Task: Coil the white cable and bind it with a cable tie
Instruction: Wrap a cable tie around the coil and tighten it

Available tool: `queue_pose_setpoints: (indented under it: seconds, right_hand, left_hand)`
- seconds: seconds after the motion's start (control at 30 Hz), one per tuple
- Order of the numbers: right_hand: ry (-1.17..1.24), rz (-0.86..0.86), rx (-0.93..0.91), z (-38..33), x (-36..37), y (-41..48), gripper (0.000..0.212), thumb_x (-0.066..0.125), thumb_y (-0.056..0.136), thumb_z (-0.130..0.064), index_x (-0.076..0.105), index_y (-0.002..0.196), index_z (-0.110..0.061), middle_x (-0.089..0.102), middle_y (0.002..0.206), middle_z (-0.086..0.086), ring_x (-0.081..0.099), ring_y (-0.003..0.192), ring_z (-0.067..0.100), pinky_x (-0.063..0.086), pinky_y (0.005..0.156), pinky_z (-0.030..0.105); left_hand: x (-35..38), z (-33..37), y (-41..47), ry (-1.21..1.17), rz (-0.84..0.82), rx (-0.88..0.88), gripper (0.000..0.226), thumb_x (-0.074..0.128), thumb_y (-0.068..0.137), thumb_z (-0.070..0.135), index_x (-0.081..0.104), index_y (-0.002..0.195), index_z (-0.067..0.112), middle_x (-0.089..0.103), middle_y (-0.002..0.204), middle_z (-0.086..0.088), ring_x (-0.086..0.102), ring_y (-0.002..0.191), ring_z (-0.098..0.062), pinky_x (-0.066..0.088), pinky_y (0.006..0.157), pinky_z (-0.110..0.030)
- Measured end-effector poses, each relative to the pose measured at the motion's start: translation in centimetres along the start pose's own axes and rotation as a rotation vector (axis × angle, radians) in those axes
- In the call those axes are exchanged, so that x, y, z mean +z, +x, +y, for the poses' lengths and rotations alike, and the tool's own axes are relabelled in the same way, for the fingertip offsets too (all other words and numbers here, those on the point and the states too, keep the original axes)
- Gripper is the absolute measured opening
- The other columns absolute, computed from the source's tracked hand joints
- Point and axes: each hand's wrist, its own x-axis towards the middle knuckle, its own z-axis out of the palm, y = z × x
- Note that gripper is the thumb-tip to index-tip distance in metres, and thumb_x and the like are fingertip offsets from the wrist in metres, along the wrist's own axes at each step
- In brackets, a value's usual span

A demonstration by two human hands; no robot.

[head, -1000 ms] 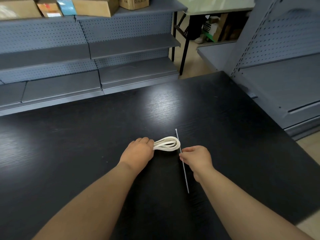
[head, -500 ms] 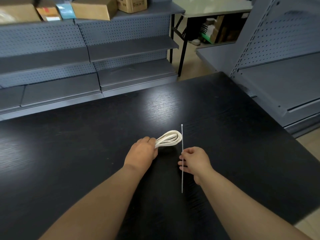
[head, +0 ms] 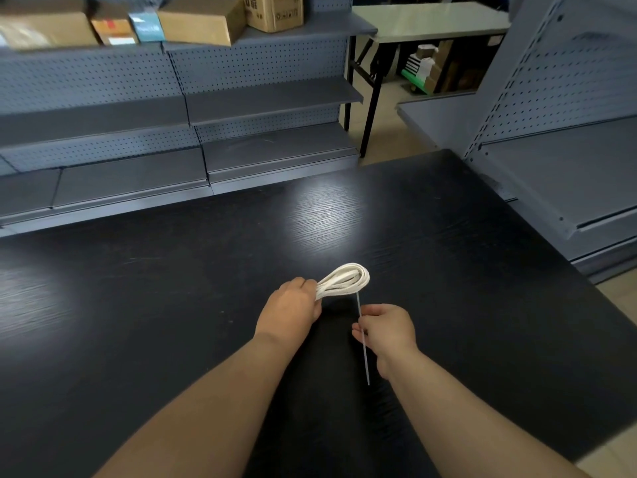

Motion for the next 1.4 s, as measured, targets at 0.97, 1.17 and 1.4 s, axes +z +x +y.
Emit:
queue_pose_setpoints:
  seconds: [0.97,1.17,1.4]
  right_hand:
    - [0.041,-0.042,-0.087,2.1,1.0,-1.1,0.024,0.052,0.088,0.008,0.048,0.077,-0.013,0.058,0.079,0.008,0.064,0.078,0.021,0.055,0.073,0.03]
    - [0.002,-0.113,-0.223,2.4,0.3,-1.3,0.021,0.055,0.086,0.005,0.054,0.078,-0.015,0.061,0.085,0.007,0.067,0.079,0.02,0.057,0.075,0.031]
    - [-0.005,-0.257,-0.328,2.6,-0.5,-1.3,0.023,0.046,0.089,0.006,0.06,0.08,-0.011,0.067,0.092,0.007,0.069,0.087,0.015,0.056,0.084,0.033]
  left_hand:
    - [1.8,1.7,-1.1,0.241,-0.034,0.076,0.021,0.041,0.094,0.013,0.05,0.112,0.012,0.051,0.111,-0.007,0.05,0.1,-0.025,0.041,0.079,-0.033]
    - [1.9,1.9,-1.5,0.28,-0.042,0.098,0.029,0.042,0.092,0.012,0.045,0.121,0.011,0.049,0.117,-0.008,0.048,0.105,-0.025,0.042,0.088,-0.035]
    - [1.8,2.0,-1.6,0.303,-0.058,0.092,0.029,0.039,0.093,0.011,0.043,0.121,0.01,0.048,0.118,-0.009,0.047,0.108,-0.026,0.04,0.089,-0.036]
